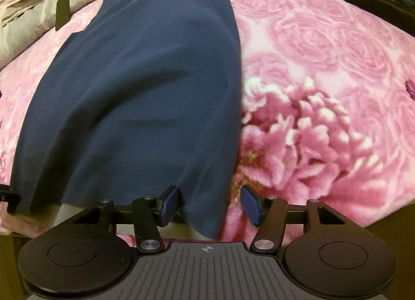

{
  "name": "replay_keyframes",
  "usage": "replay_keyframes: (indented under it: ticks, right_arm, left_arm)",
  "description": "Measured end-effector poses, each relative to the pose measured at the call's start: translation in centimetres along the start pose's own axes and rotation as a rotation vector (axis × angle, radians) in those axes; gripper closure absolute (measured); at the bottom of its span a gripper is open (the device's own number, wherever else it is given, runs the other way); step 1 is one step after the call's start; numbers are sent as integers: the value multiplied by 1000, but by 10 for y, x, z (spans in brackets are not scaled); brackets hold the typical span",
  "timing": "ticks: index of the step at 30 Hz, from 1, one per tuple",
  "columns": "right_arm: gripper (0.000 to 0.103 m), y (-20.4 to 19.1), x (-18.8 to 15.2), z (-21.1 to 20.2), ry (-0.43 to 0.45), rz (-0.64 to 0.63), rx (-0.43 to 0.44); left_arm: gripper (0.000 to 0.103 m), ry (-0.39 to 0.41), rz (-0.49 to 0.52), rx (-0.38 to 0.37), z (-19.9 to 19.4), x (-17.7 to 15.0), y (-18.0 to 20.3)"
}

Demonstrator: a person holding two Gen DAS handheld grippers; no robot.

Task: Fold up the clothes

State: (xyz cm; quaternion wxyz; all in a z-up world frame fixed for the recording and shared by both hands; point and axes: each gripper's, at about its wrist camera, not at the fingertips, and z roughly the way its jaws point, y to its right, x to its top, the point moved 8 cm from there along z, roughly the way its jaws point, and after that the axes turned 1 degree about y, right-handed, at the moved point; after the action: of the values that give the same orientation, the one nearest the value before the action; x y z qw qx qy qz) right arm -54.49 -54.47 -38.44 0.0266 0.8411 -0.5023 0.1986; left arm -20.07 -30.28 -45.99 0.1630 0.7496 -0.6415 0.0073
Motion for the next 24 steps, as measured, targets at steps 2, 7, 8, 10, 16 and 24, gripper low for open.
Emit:
replay_keyframes:
  ticks: [2, 7, 8, 10, 16, 24]
  right_arm:
    - [103, 3, 1, -3, -22, -15, -39]
    - [103, 32, 16, -48, -13, -29, -143]
    - [103, 38, 18, -54, -17, -29, -155]
    - [103, 47, 19, -59, -39, -33, -175]
    - [103, 61, 15, -29, -140, -82, -177]
    - [103, 69, 13, -5, -248, -126, -124]
  left_arm:
    - [100, 8, 33, 4, -9, 2, 3]
    - [101, 81, 66, 35, -53, 7, 7]
    - [101, 84, 62, 35, -58, 8, 8]
    - [101, 78, 50, 38, -59, 7, 10]
    - [101, 17, -8, 58, -33, -1, 15]
    - [94, -35, -144, 78, -12, -9, -1]
